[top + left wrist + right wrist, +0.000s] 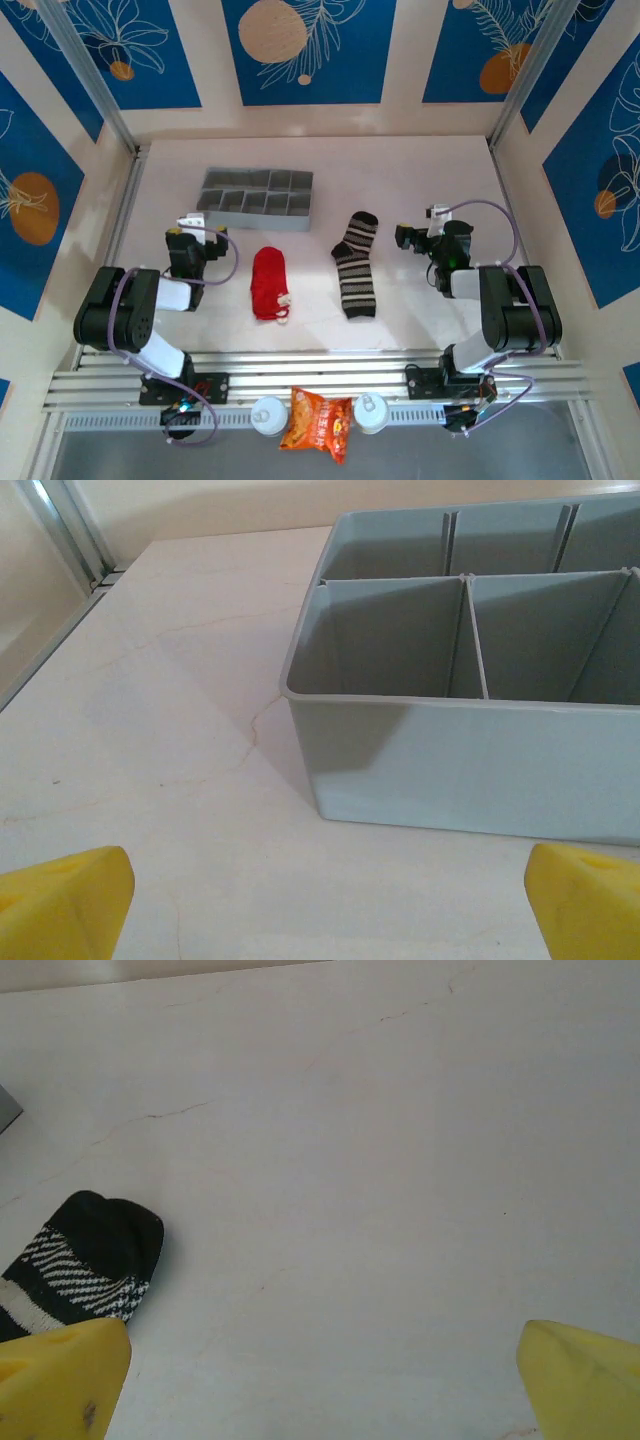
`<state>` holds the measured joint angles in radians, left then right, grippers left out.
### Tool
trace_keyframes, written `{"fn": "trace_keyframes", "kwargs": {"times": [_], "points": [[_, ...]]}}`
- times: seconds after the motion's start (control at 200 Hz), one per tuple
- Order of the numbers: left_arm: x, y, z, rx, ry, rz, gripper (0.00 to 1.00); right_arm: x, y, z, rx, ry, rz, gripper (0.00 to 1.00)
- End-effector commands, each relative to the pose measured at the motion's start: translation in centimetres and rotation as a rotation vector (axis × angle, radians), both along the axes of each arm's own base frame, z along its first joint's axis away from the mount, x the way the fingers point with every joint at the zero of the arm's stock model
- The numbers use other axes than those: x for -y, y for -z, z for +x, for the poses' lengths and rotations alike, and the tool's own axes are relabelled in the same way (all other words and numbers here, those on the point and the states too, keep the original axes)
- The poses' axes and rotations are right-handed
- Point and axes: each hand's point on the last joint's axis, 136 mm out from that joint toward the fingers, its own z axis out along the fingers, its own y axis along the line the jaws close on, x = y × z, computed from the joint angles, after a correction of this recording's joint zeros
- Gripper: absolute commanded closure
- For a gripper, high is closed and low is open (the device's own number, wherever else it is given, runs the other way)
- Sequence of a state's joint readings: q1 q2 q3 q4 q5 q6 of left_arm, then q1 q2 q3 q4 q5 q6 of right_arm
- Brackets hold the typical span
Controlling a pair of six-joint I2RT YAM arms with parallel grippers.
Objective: Roll the socks
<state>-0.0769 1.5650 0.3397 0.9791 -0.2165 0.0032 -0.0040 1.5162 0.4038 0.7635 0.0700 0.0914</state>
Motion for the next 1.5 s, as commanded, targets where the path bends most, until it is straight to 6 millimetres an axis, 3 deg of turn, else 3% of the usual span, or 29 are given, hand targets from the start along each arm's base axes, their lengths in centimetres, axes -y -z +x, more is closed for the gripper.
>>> {"fn": "trace_keyframes", "kwargs": {"times": [0.0,0.57,0.655,0.715,0.775,0.875,0.91,0.95,1.015,1.05,1.08,1.155,1.215,1.316,1.376,1.421,1.491], "points": [[0.6,-0.6,0.4,0.016,0.028,0.006,0.00,-0.3,-1.2,0.8,0.042,-0.015,0.015,0.01],[0.6,-0.6,0.4,0.016,0.028,0.008,0.00,-0.3,-1.4,0.7,0.049,-0.014,0.012,0.01],[0.5,-2.1,-0.4,0.067,0.006,0.040,0.00,0.8,-2.5,0.5,0.049,0.085,-0.040,0.01],[0.4,-4.7,-1.5,0.101,-0.059,0.105,0.00,2.4,-5.0,0.3,0.052,0.213,-0.072,0.01],[0.4,-8.4,-2.3,0.147,-0.130,0.089,0.00,3.1,-9.3,0.1,0.147,0.275,-0.089,0.01],[0.5,-15.9,-3.0,0.204,-0.252,-0.045,0.00,2.6,-19.9,0.3,0.358,0.282,-0.130,0.01],[-0.1,-17.4,-3.5,0.164,-0.350,-0.174,0.00,2.8,-24.0,0.3,0.397,0.311,-0.090,0.01],[0.5,-18.3,-4.3,0.043,-0.369,-0.345,0.00,3.3,-27.2,0.3,0.371,0.362,0.028,0.01],[1.2,-19.0,-5.2,-0.035,-0.423,-0.542,0.00,4.2,-29.1,-0.7,0.221,0.463,0.256,0.01],[2.0,-18.5,-4.9,-0.065,-0.413,-0.689,0.00,5.8,-28.6,-1.1,0.183,0.594,0.398,0.01],[3.5,-18.4,-4.2,-0.097,-0.323,-0.776,0.00,5.8,-28.4,-0.7,0.162,0.566,0.501,0.01],[7.6,-18.7,-3.5,-0.173,-0.125,-0.908,0.00,3.9,-29.1,-0.2,0.203,0.382,0.580,0.01],[10.2,-16.4,-5.0,-0.341,-0.109,-0.953,0.00,1.5,-30.0,-0.5,0.259,0.299,0.469,0.03],[15.0,-11.8,-9.2,-0.627,-0.056,-0.933,0.17,-7.0,-29.6,-1.5,0.264,-0.024,0.126,0.11],[17.4,-8.9,-12.0,-0.769,-0.031,-0.919,0.30,-13.6,-26.6,-3.8,0.246,-0.301,-0.061,0.18],[18.5,-6.8,-13.6,-0.854,-0.028,-0.911,0.38,-18.4,-23.5,-6.7,0.233,-0.518,-0.170,0.21],[18.8,-4.4,-14.8,-0.931,-0.049,-0.900,0.53,-23.8,-18.0,-11.7,0.221,-0.778,-0.307,0.22]]}}
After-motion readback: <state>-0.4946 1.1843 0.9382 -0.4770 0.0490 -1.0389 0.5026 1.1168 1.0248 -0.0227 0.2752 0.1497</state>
